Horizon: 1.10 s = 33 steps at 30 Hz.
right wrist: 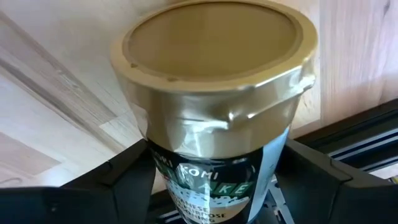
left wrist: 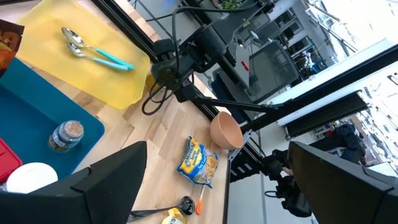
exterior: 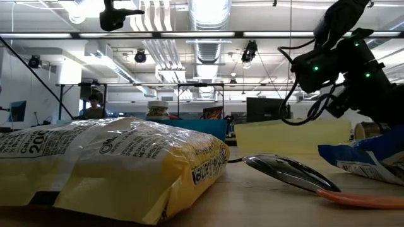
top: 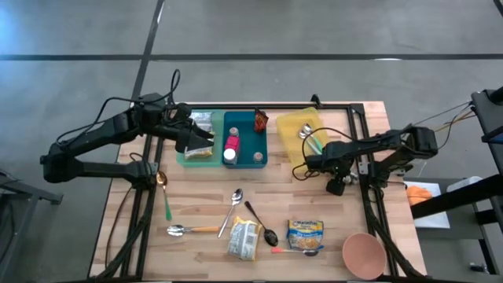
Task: Pick & Place Food Item
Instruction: Put the gold seasoning bottle into the blue bin
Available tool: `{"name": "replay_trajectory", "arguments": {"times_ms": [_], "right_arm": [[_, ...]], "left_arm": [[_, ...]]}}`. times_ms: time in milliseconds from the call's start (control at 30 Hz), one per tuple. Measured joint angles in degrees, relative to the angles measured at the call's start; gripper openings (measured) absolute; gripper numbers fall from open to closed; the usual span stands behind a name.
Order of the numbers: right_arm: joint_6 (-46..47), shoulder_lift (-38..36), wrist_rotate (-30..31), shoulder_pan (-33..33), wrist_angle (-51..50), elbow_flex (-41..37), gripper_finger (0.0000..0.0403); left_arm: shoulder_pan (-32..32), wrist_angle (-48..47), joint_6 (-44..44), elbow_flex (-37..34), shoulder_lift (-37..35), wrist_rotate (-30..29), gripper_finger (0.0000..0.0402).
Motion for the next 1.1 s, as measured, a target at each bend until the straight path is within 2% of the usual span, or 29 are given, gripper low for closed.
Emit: {"name": "replay_trajectory", "arguments": {"times_ms": [267, 567, 767, 900, 1100], "right_arm": [[1.8, -0.3, -0.5, 0.5, 1.5, 1.2, 0.0275], [2.9, -5.6, -11.1, 1.7, 3.2, 6.6, 0.0275], [7.0, -10.3, -15.5, 4.8, 3.2, 10.4, 0.0275], [10.7, -11.4, -14.8, 7.8, 3.8, 15.3, 0.0275], [13.0, -7.0, -5.9, 9.5, 4.2, 25.7, 0.0275]], "left_arm": [[0.0, 0.0, 0.5, 0.0, 0.0, 0.0, 0.0397], [0.0, -1.2, -0.8, 0.0, 0.0, 0.0, 0.0397], [0.0, -2.5, -12.0, 0.0, 0.7, -0.2, 0.0397], [-0.1, -3.0, -20.3, 0.0, 3.6, -1.8, 0.0397], [-0.1, -1.3, -23.7, 0.0, 12.6, -2.4, 0.0397]]}}
